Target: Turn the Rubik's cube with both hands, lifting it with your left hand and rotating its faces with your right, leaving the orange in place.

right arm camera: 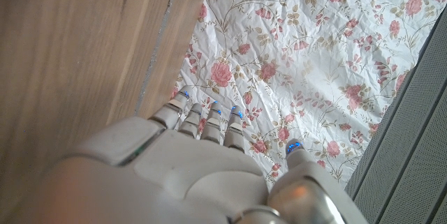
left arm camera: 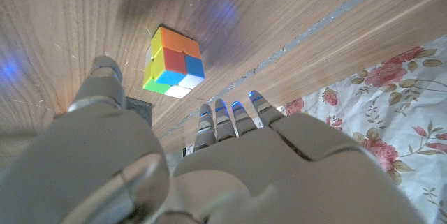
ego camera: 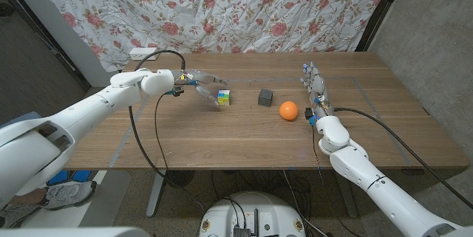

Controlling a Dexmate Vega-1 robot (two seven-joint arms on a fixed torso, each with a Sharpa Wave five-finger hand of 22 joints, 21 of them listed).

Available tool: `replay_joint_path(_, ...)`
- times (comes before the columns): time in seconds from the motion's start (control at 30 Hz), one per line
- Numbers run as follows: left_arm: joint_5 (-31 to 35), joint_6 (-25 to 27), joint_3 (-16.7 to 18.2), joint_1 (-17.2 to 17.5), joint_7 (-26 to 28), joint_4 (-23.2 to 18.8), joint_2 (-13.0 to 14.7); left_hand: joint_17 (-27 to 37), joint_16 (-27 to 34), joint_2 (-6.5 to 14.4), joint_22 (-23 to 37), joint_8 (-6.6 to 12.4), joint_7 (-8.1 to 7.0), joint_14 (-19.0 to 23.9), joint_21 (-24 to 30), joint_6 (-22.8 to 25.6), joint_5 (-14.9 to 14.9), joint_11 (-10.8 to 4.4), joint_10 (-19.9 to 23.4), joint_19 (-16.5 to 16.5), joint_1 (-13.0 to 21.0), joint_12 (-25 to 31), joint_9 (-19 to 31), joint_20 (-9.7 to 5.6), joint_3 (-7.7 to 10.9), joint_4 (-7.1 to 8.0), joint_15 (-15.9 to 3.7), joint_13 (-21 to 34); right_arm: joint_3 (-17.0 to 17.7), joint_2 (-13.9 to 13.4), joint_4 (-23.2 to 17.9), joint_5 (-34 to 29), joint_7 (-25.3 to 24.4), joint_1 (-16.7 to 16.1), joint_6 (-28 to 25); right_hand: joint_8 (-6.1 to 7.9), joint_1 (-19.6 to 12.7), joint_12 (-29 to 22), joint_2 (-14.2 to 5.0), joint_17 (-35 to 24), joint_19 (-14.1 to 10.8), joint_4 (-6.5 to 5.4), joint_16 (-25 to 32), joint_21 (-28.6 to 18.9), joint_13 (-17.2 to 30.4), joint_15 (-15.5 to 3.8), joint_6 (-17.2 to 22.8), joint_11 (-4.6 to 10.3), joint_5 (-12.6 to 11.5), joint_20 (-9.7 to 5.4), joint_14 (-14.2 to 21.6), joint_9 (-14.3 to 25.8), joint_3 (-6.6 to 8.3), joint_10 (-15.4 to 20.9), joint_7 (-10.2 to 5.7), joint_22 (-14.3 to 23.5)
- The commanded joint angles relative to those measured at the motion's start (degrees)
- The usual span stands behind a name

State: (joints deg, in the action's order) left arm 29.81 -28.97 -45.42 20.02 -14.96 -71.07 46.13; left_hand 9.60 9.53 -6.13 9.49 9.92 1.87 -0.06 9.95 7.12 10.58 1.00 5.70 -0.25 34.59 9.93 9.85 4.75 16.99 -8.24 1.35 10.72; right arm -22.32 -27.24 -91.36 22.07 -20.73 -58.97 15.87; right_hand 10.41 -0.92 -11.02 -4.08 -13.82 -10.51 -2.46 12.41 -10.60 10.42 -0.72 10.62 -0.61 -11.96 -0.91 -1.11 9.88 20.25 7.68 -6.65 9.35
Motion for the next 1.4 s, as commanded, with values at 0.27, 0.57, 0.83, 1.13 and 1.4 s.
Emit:
replay_joint_path(0.27, -12.94, -2.09, 3.45, 2.14, -1.17, 6.05, -2.23, 0.14, 0.02, 1.11, 0.15, -0.16, 1.47, -4.93, -0.17, -3.73, -0.19, 1.92, -5.36, -4.59, -4.36, 0.06, 0.18, 0.56, -0.58, 1.1, 1.99, -0.43, 0.08, -0.89, -0.74, -0.78, 0.39, -0.67, -0.01, -0.06, 0.04, 0.13, 0.05, -0.12, -0.01, -0.18, -0.04, 0.04, 0.08, 0.24, -0.36, -0.12, 0.15, 0.46, -0.25, 0.1, -0.17, -0.27, 0.1, 0.16)
replay_joint_path(0.57, -18.66, 1.45, 5.79, 5.88, 0.43, 4.16, -2.63, 0.14, 0.24, 1.81, 0.17, 0.05, 1.61, -5.05, -0.06, -3.72, -0.2, 2.15, -5.57, -5.02, -5.02, 0.28, 0.17, 0.57, -0.5, 1.36, 2.11, -0.48, 0.19, -1.41, -0.09, 0.14, 2.27, -0.65, 0.72, -0.07, 0.13, 0.1, 0.27, -0.1, 0.03, -0.22, -0.05, 0.04, 0.08, 0.23, -0.51, -0.11, 0.2, 0.46, -0.25, 0.1, -0.34, -0.24, 0.04, 0.16)
replay_joint_path(0.83, -21.06, 5.28, 7.55, 9.0, 3.51, 0.56, -2.96, 0.19, 0.7, 4.04, 0.21, 0.39, 1.24, -4.49, 0.53, -3.28, -0.31, 1.83, -5.03, -4.3, -6.44, 0.77, 0.16, 0.14, -0.1, 2.21, 1.84, -0.54, 0.23, -1.9, 0.89, 0.89, 4.04, 0.38, 0.81, -0.05, 0.18, 0.08, 0.41, -0.07, -0.08, -0.26, -0.01, -0.01, 0.08, 0.1, -0.55, -0.07, 0.23, 0.44, -0.14, 0.1, -0.46, -0.2, 0.15, 0.16)
replay_joint_path(1.13, -25.72, 7.33, 9.57, 12.1, 7.89, 0.27, -5.27, 0.09, 1.21, 6.89, 0.15, 0.78, 1.08, -2.47, 1.14, -1.93, -0.3, 1.72, -3.92, -2.24, -7.85, 1.28, 0.12, -0.58, 0.62, 2.69, 1.09, -0.58, -0.32, -1.54, 2.69, 1.85, 5.95, 1.82, 1.1, 0.0, 0.18, 0.04, 0.42, -0.02, -0.19, -0.33, 0.01, -0.06, 0.08, 0.0, -0.51, -0.12, 0.23, 0.34, -0.01, 0.1, -0.52, -0.12, 0.16, 0.16)
replay_joint_path(1.4, -31.32, 5.16, 10.64, 12.58, 9.67, 4.5, -9.15, 0.35, 0.99, 13.45, 0.2, 0.75, 1.27, -2.47, 0.85, -1.22, 0.17, 1.98, -3.43, -2.35, -11.0, 1.41, 0.16, -0.77, 2.43, 4.72, 1.58, -0.53, -0.69, -1.46, 1.36, 0.97, 3.95, 1.8, -1.11, -0.04, 0.16, 0.07, 0.12, 0.01, -0.15, -0.47, 0.02, -0.04, 0.08, 0.13, -0.72, -0.07, 0.18, 0.26, 0.06, 0.11, -0.43, -0.21, 0.31, 0.17)
